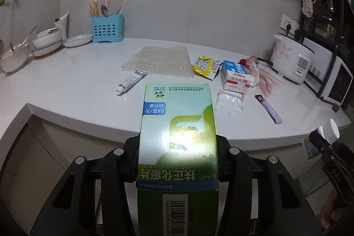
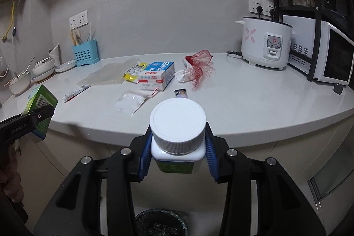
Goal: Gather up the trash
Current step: 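Carry the green box and white bottle down over the black mesh bin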
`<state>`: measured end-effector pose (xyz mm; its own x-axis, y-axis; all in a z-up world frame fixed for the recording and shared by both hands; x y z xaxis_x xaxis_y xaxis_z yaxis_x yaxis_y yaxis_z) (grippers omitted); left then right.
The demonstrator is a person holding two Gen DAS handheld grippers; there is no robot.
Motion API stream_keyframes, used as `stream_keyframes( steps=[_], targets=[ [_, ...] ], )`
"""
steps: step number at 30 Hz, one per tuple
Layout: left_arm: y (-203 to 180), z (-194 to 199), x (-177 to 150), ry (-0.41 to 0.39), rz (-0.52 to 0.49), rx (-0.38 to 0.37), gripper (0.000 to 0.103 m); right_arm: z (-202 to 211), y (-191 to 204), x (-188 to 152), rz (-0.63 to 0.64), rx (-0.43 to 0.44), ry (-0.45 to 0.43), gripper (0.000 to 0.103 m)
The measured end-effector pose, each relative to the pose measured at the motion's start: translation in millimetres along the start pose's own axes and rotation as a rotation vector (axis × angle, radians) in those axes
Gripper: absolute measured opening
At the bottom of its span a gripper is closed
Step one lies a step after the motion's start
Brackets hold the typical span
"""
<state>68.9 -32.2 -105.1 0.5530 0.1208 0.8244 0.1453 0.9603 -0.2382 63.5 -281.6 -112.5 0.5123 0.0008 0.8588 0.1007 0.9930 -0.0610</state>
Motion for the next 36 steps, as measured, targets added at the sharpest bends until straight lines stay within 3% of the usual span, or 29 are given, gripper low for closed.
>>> stream_keyframes(
  steps=[8, 12, 16, 22, 31, 36],
  targets=[
    [-19, 33, -77, -0.040, -0.063, -0.048, 0.047, 32, 35, -69, 0.055, 0.044, -0.009, 0.040],
    [-20, 23, -127, -0.008, -0.069, -0.073, 0.047, 19, 56, -116, 0.091, 0.063, 0.054, 0.040],
    [-5, -4, -177, 0.051, -0.050, -0.046, 0.047, 1, 68, -167, 0.069, 0.091, 0.167, 0.040],
    [11, -41, -237, 0.128, -0.007, -0.041, 0.047, -35, 76, -234, 0.077, 0.055, 0.284, 0.040],
    [36, -122, -326, 0.299, 0.020, -0.045, 0.047, -96, 88, -303, 0.071, 0.051, 0.394, 0.040],
    [55, -161, -363, 0.412, 0.100, -0.057, 0.047, -132, 94, -336, 0.089, 0.014, 0.476, 0.040]
  ],
)
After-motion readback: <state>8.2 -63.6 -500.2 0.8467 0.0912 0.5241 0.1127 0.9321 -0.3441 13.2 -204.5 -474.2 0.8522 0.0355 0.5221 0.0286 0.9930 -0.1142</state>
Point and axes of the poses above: each gripper's, at about its wrist camera, not at the fingertips, and z roughly against the way its jaws point, y to its left, x to its top, the point moved 8 cm from there along -z, roughly the way its jaws point, and after that the axes turned 13 degrees about -x, right-handed, at the moved point
